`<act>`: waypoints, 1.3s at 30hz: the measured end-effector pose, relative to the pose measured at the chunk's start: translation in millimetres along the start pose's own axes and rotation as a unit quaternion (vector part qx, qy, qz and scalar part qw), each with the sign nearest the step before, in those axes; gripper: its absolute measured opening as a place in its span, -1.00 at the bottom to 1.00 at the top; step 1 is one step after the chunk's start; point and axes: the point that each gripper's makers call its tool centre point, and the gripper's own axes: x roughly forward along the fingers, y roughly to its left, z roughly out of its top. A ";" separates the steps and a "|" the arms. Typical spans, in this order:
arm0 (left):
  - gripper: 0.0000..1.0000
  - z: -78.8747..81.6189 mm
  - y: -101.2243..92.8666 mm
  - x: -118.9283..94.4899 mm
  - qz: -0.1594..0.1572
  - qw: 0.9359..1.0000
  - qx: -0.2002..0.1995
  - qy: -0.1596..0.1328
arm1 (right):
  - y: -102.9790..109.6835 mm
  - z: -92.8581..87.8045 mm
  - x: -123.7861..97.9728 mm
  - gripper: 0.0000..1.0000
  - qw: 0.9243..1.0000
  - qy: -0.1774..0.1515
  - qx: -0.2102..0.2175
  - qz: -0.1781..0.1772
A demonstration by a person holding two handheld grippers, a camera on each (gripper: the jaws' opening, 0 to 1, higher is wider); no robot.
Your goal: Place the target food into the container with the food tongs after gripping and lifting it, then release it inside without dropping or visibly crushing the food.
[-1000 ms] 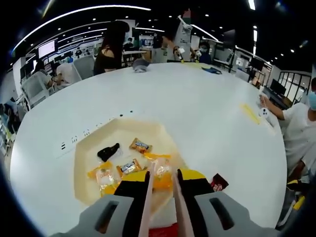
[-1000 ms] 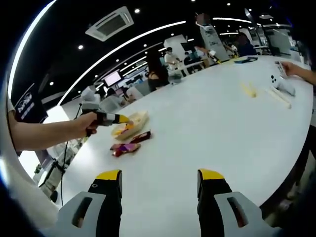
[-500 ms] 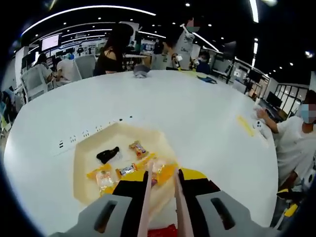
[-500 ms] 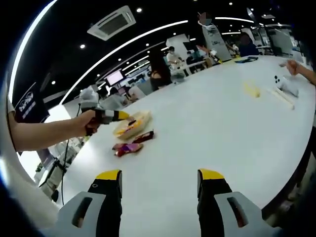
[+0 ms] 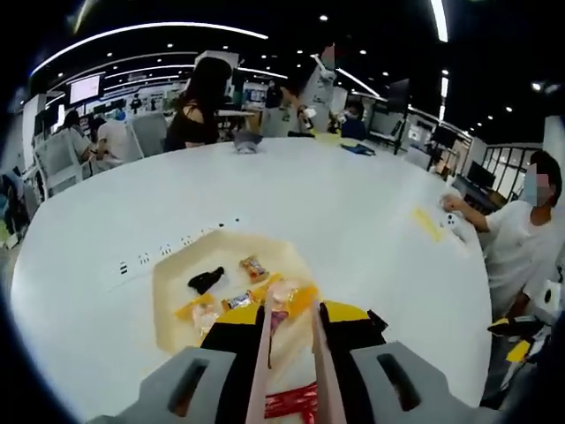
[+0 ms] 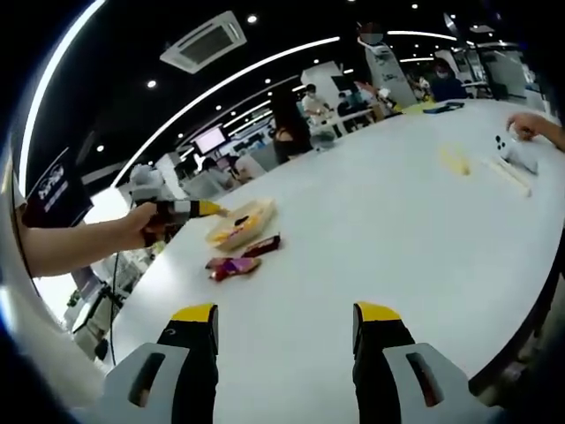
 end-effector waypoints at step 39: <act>-0.54 -76.1 -23.6 -44.0 -0.202 0.925 0.293 0.134 | 3.0 -0.3 -10.4 0.23 1.000 -0.004 -0.005 0.010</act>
